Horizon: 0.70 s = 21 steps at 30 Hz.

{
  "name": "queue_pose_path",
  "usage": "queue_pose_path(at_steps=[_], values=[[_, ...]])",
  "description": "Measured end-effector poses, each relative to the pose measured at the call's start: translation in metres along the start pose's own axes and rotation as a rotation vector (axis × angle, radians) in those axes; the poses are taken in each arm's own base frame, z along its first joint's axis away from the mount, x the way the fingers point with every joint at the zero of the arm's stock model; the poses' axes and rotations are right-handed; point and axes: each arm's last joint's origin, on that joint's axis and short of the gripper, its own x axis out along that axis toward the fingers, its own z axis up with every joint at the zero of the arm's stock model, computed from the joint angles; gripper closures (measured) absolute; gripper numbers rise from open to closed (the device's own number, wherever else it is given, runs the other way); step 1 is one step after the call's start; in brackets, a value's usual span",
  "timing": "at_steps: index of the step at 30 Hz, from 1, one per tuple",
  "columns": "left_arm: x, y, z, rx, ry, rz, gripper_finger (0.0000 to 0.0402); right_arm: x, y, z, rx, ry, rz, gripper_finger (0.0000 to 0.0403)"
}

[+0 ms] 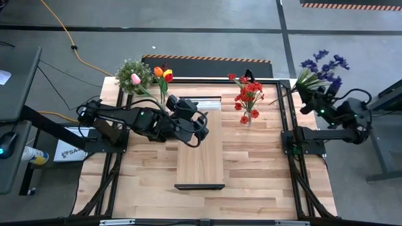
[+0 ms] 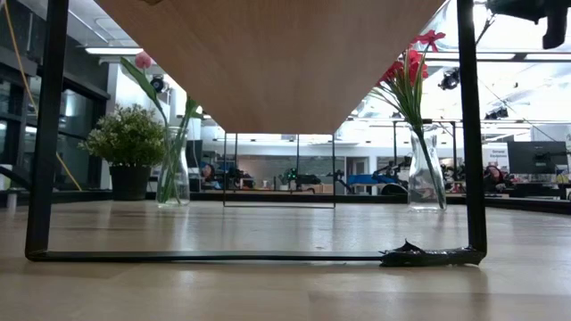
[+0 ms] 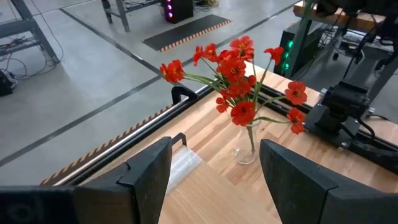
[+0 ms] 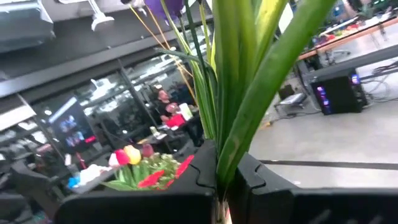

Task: Pick and place flowers into a vace then onto a shelf
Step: Put the purple flowers into the right transparent vase

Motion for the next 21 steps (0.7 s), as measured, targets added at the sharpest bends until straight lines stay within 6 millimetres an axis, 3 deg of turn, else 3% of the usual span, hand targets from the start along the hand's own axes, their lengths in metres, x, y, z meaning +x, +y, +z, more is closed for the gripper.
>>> queue_pose_path(at_steps=[13, 21], values=[[0.0, 0.0, 0.0, -0.001, 0.0, 0.0, 0.0126, 0.02, 0.002, -0.055, 0.028, 0.025, -0.015, 0.0403], [0.0, 0.0, 0.0, -0.001, 0.0, 0.0, 0.0126, 0.026, 0.0, -0.074, -0.021, 0.013, -0.041, 0.0403]])
